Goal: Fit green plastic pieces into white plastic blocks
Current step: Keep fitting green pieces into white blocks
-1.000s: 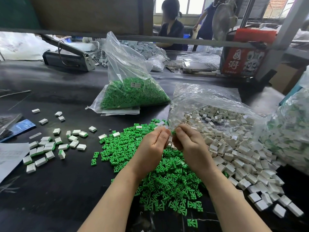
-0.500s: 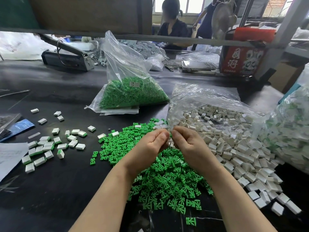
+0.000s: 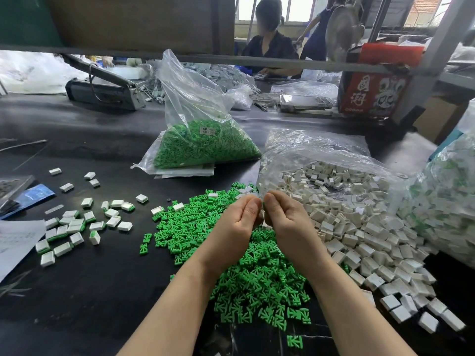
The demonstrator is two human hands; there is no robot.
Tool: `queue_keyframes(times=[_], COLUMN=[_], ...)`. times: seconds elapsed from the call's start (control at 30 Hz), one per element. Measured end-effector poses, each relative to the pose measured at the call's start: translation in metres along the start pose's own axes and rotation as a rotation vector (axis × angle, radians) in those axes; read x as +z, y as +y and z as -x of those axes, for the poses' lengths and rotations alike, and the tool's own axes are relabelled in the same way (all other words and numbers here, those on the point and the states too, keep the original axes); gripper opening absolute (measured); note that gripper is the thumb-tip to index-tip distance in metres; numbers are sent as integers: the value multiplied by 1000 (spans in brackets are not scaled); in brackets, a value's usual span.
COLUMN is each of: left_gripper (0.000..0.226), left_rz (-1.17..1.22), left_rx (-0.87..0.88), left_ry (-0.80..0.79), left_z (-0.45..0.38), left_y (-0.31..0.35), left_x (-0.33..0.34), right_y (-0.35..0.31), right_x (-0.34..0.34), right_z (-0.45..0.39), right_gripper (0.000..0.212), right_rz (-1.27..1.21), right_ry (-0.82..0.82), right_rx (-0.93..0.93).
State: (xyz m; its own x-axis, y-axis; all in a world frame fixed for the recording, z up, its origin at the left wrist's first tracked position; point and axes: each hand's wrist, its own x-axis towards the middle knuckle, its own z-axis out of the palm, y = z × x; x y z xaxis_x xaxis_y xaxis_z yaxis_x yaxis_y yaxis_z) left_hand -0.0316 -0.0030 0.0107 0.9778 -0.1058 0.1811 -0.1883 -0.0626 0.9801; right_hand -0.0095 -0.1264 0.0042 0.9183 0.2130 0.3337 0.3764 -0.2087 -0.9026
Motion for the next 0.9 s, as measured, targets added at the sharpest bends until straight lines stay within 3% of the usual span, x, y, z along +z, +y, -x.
queue_keyframes(times=[0.2,0.47,0.67,0.9], left_gripper=[33,32,30,35], left_rz=[23,-28,18,110], left_rx=[49,-31,23,39], left_ry=[33,-71,21,10], left_z=[1,-1,-1,-4], left_y=[5,-4,-6,-9], left_x=[9,-7,5,2], right_y=[-1,4,4,1], right_x=[4,-3,3,7], right_z=[0,0,0,0], right_gripper=[34,28,33,31], right_rz=[49,-45,-22,-209], right_ry=[77,-82,1,0], right_rx=[-20,41,-19,25])
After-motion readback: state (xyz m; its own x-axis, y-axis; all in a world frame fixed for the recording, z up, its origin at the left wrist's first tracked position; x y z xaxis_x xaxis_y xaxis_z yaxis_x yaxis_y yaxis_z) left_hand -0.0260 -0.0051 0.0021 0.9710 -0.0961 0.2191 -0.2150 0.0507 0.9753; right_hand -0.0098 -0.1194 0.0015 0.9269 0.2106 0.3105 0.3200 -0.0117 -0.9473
